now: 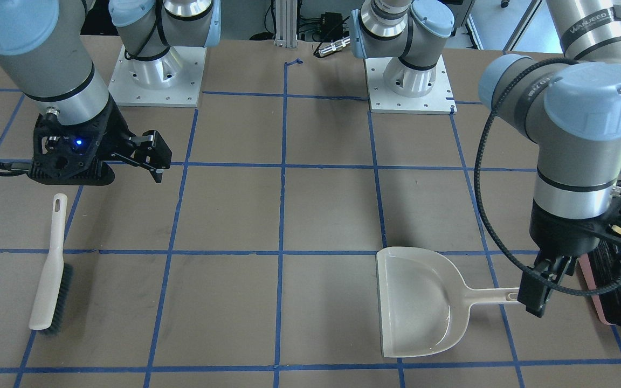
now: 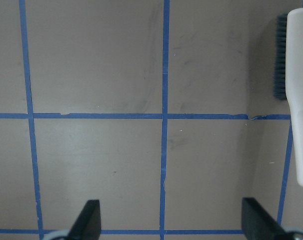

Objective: Sweep and dump trash into bin

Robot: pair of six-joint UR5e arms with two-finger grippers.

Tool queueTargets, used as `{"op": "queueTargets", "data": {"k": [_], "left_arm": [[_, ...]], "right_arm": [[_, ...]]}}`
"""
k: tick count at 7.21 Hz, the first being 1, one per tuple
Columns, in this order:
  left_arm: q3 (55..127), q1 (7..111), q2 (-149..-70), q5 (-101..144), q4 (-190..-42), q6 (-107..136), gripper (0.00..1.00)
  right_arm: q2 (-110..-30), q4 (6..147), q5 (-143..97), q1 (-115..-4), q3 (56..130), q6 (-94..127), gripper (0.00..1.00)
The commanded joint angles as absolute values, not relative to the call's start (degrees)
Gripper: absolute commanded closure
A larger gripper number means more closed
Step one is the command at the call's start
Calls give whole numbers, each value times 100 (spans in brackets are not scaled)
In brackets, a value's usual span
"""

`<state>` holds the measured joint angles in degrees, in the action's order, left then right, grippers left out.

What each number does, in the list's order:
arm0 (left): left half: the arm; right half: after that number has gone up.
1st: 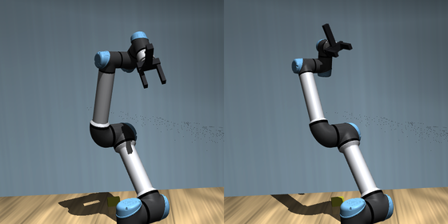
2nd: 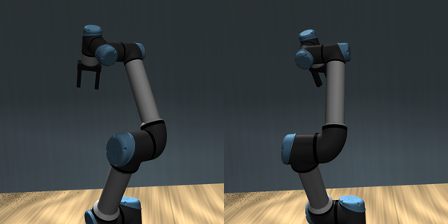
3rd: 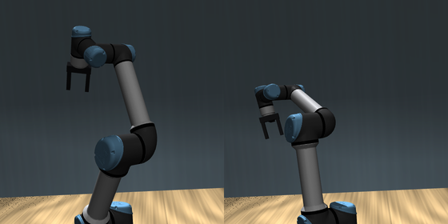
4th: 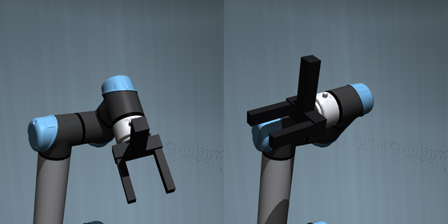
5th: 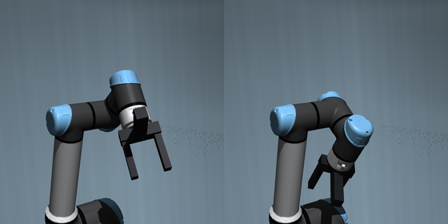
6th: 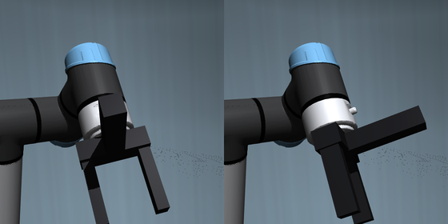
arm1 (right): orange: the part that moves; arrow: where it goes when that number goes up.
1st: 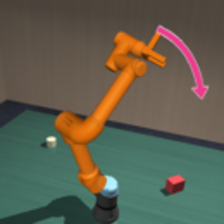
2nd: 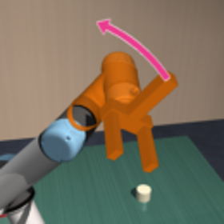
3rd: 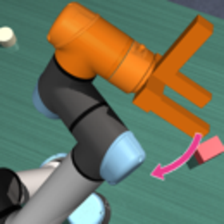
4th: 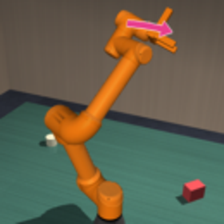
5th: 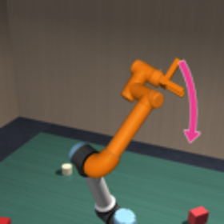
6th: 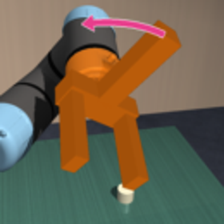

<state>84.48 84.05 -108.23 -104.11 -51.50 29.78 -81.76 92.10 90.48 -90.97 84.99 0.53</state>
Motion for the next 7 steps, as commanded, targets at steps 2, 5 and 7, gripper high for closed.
{"op": "queueTargets", "data": {"k": [2,5,7], "left_arm": [[8402,8796,-10302,-10362,-6510,1820,0],[8446,9263,-10073,-9505,-7540,812,1],[8472,9351,-9924,-8824,-7925,-89,0]], "right_arm": [[-8165,9535,9053,-9097,8543,62,0],[-8200,9142,9114,-9097,8517,114,0],[-8270,8949,9448,-9105,8499,106,0]]}}
